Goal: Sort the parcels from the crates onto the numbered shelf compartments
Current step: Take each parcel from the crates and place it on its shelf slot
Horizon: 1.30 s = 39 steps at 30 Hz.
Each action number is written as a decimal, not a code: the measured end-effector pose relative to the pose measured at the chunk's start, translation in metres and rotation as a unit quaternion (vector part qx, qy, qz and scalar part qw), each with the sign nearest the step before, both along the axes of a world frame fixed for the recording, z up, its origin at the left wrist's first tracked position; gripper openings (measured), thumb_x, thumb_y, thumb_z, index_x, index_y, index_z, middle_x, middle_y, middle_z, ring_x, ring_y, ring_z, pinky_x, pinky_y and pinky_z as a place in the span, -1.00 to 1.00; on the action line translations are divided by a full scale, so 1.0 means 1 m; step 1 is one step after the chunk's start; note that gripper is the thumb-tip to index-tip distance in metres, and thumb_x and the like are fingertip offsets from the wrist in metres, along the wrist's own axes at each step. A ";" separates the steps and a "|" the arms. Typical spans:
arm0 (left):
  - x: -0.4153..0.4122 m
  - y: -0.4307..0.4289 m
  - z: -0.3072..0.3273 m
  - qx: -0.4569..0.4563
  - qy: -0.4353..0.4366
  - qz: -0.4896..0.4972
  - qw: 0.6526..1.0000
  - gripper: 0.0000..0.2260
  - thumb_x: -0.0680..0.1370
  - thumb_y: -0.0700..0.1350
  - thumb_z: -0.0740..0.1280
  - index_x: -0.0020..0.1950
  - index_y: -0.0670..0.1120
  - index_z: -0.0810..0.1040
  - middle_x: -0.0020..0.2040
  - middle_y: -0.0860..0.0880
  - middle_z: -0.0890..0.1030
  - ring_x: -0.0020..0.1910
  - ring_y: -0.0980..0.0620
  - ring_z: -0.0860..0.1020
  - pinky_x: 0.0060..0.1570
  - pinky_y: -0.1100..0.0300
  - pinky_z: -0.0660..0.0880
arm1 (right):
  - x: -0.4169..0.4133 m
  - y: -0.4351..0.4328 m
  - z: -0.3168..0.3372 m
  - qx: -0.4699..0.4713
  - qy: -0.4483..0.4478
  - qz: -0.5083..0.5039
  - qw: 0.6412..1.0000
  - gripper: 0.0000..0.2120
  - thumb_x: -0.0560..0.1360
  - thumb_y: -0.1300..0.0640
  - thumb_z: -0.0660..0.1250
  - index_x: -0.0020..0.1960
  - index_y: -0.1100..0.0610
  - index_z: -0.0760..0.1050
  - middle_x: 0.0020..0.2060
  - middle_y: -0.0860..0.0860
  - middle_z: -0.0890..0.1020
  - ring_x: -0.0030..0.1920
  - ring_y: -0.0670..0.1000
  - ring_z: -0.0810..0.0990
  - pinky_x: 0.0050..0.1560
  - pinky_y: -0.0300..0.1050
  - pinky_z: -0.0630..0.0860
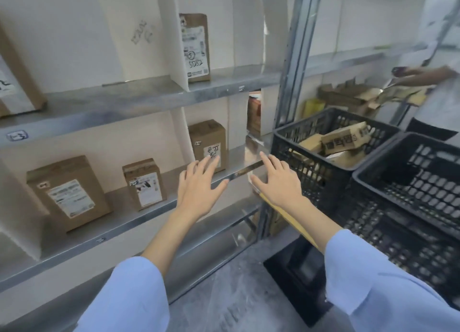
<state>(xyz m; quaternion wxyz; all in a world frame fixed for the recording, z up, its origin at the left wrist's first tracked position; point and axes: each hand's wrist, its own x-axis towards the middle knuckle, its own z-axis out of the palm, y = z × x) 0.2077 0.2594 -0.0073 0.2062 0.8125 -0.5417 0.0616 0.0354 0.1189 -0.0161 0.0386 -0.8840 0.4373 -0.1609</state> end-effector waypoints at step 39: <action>-0.132 -0.571 -0.031 0.082 0.056 -0.291 0.951 -0.35 0.57 0.29 0.20 0.60 0.11 0.10 0.59 0.01 0.17 0.55 -0.06 0.16 0.49 -0.13 0.11 | -0.185 -0.427 -0.032 0.070 -0.044 -0.268 0.960 -0.22 0.55 -0.26 0.22 0.62 -0.06 -0.06 0.58 0.09 0.13 0.55 0.17 0.12 0.44 0.18 0.26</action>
